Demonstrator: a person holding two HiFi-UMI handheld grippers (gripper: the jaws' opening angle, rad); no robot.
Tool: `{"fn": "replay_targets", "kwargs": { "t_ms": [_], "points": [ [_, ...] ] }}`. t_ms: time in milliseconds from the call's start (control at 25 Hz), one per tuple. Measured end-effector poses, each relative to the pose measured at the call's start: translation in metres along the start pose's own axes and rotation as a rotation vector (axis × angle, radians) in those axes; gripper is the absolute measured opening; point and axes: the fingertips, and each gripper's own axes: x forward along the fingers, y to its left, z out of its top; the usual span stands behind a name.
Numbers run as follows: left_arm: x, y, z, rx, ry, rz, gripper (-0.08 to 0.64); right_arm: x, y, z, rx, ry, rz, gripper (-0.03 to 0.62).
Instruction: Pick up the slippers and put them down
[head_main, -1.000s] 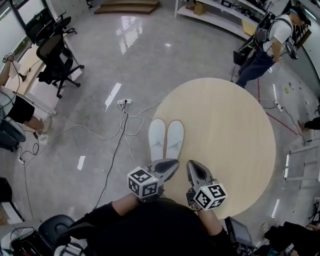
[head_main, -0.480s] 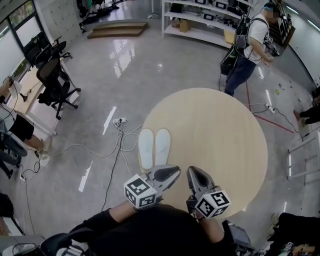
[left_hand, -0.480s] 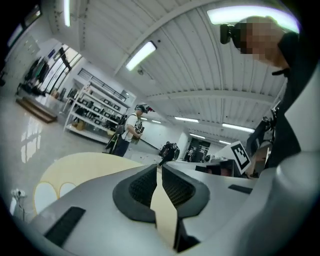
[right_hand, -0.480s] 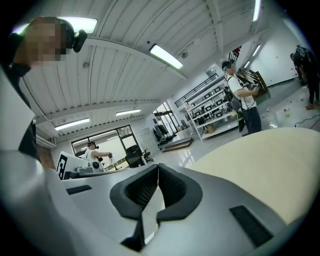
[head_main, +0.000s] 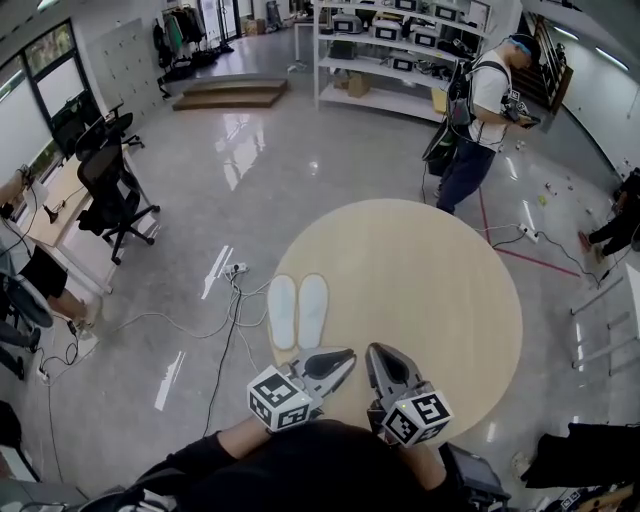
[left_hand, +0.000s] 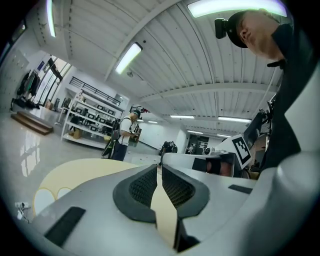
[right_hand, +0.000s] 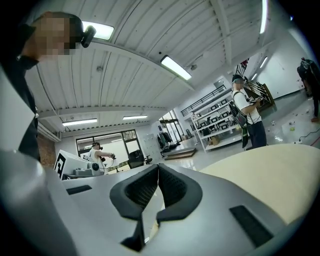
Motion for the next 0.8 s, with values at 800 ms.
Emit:
{"fn": "replay_targets", "kwargs": {
  "t_ms": [800],
  "points": [
    [0.021, -0.090, -0.032, 0.006, 0.012, -0.022, 0.025, -0.111, -0.011, 0.001, -0.027, -0.051, -0.067, 0.015]
  ]
}}
